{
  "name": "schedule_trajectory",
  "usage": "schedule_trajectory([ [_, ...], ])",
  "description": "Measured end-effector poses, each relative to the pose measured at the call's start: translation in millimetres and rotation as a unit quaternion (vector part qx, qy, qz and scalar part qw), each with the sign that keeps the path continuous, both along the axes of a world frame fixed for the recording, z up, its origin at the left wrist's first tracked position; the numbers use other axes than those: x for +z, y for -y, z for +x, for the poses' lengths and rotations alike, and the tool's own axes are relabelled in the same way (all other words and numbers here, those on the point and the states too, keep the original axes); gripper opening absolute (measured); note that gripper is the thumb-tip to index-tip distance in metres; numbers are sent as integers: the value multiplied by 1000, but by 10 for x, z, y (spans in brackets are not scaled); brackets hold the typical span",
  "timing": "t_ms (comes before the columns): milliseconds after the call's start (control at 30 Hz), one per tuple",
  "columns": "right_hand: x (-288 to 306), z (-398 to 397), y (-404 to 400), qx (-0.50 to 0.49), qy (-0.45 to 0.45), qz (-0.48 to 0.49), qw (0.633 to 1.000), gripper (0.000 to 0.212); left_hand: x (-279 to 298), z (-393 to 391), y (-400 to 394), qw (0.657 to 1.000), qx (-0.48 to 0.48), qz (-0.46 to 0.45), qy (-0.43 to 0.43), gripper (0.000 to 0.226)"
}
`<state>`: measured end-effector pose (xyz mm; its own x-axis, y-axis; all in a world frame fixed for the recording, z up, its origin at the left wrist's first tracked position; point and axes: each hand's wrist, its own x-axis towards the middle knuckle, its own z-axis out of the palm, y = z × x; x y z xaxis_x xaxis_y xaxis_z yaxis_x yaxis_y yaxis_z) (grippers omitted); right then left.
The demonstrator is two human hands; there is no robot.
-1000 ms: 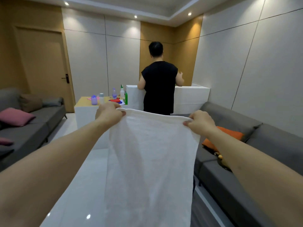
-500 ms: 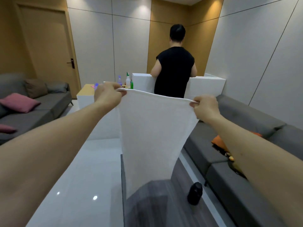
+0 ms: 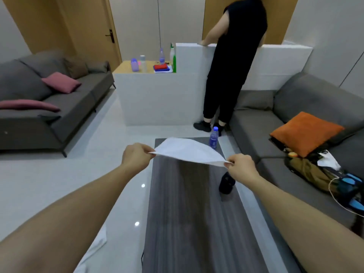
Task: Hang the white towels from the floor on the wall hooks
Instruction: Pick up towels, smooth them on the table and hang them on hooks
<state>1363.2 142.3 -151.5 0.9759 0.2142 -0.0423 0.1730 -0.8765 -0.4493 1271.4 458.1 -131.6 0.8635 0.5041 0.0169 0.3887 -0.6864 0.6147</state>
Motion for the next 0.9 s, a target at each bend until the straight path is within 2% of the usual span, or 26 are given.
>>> schedule_trajectory([
  [67, -318, -215, 182, -4, -37, -9, 999, 14, -346, -244, 168, 999, -7, 13, -43, 12],
  [200, -955, -659, 520, -10, -85, -15, 996, 19, -943, -698, 433, 992, -27, 30, -122, 14],
  [400, -1642, -1569, 930, -19, -157, -41, 987, 15, -1590, -1513, 756, 976, -59, 28, -209, 15],
  [667, -1920, -2907, 1195, -22, -219, -78, 972, 17, -1878, -2722, 1007, 944, -127, 20, -302, 17],
  [900, -1943, -3469, 1204, -13, -220, -105, 970, 15, -1938, -3274, 951, 946, -128, 28, -295, 23],
])
